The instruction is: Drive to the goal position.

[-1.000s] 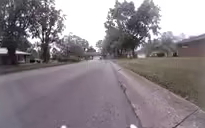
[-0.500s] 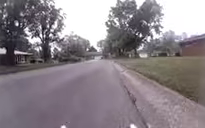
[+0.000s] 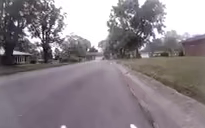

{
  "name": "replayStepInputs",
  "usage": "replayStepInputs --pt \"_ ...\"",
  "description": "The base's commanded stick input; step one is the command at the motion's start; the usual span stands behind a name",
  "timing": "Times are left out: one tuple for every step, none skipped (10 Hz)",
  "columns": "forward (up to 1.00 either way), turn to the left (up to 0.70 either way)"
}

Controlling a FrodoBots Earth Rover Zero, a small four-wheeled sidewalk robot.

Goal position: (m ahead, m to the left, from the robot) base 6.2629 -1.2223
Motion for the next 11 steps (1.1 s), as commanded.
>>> replayStepInputs --pt "1.0 -0.15" --pt "1.0 0.0" --pt "1.0 0.0" --pt "1.0 0.0" --pt "1.0 0.0" --pt "1.0 0.0" --pt "1.0 0.0" --pt "1.0 0.0" --pt "1.0 0.0" --pt "1.0 0.0" --pt "1.0 0.0"
